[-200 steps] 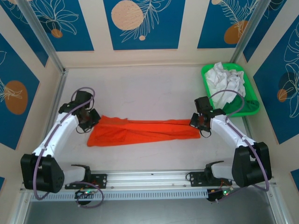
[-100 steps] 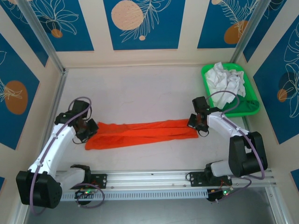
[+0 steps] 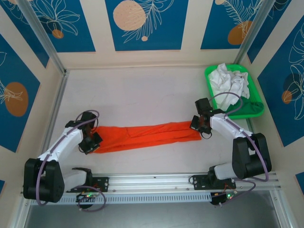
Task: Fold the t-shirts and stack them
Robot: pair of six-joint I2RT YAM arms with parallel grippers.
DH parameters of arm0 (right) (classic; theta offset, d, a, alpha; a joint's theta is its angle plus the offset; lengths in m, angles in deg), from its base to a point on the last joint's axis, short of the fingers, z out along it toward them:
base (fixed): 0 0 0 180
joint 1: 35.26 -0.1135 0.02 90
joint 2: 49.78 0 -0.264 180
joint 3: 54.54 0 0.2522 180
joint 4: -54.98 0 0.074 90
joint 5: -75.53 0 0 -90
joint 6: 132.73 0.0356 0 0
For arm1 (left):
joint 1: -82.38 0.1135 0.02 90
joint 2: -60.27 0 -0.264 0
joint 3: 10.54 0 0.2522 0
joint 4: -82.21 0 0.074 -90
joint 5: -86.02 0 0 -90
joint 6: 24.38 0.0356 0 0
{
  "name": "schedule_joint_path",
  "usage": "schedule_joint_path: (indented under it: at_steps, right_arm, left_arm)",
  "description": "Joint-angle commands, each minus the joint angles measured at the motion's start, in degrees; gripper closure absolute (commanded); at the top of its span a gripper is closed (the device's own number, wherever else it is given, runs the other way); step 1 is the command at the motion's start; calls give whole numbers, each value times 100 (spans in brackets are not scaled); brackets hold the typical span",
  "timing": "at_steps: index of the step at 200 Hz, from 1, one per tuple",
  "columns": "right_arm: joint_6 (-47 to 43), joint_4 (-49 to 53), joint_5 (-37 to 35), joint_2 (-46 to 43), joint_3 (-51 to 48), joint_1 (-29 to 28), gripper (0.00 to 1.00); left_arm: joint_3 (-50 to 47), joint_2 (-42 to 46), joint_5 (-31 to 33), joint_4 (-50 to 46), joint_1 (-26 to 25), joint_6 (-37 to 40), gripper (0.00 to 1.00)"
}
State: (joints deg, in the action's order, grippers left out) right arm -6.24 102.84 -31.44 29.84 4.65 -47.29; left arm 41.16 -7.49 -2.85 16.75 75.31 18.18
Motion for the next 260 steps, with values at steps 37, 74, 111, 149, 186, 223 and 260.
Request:
schedule_joint_path:
  at_steps: [37,74,111,149,186,223,260]
  right_arm:
    - [105,157,213,-531,437,-61,100]
    - [180,161,-28,-669,161,-55,100]
    - [370,149,96,-597,-152,-28,100]
    - [416,125,157,-509,-255,-28,100]
    - [357,-65,215,-718,-123,-65,100]
    - [-115,-328,343,-239,908,131,100]
    - [-387,-475,379,612,1968,270,100]
  left_arm:
    - [-296,-345,217,439,129,83,100]
    - [-374,-449,171,572,136,137,100]
    - [-401,-553,85,662,144,160,100]
    - [-395,-510,46,693,145,141,100]
    - [-279,-353,19,579,145,139,100]
    - [-49,-201,-33,508,145,129,100]
    - [-72,-143,-51,546,145,104,100]
